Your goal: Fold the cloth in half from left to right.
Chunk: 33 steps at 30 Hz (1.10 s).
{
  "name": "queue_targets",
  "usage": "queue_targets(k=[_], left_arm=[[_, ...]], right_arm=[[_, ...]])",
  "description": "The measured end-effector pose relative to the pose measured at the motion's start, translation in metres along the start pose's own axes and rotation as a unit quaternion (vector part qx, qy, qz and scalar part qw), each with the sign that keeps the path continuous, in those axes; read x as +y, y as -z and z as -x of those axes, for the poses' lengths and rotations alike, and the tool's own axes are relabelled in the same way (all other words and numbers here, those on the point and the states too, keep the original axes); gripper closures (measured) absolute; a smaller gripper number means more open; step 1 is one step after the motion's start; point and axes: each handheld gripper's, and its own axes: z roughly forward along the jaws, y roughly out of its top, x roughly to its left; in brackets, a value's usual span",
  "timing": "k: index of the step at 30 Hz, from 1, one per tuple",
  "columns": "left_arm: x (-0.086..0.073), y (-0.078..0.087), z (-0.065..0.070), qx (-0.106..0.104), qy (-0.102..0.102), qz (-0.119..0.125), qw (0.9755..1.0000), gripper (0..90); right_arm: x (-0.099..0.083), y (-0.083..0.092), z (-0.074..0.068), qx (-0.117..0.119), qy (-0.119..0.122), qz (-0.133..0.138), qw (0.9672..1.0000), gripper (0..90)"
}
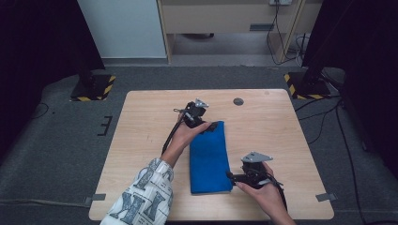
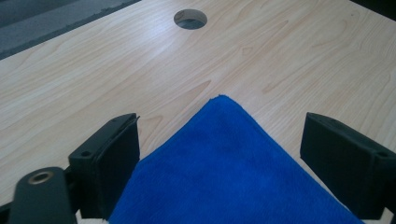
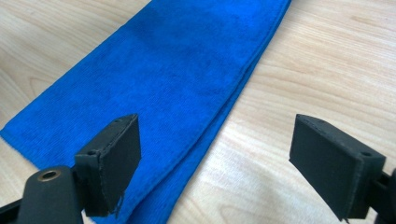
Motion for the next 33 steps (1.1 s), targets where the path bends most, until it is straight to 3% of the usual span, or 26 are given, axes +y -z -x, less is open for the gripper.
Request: queue_targets(k=[14,21,24,33], left_arm=[[-0.027,0.03,-0.009,0.01,0.003,0.007,0.9999,9.3],[-0.037,0.041,-0.011,0.02,0.007,0.015,0.9997,9.4],[-0.044,0.043,-0.011,0.021,-0.001,0.009,0.9997,9.8],[-0.055,0.051,-0.016,0.02,0.011,0.017,0.9996,10.0]], right_arm=[[0.02,-0.024,0.012,-0.002,0.005,-0.005,1.0,11.8],[0.033,-0.031,0.017,0.002,0.007,0.009,0.9999,11.5],[0.039,-0.033,0.02,0.0,0.002,0.016,0.9999,12.0],[0.064,-0.043,0.034,-0.005,0.003,0.026,0.9997,18.7]])
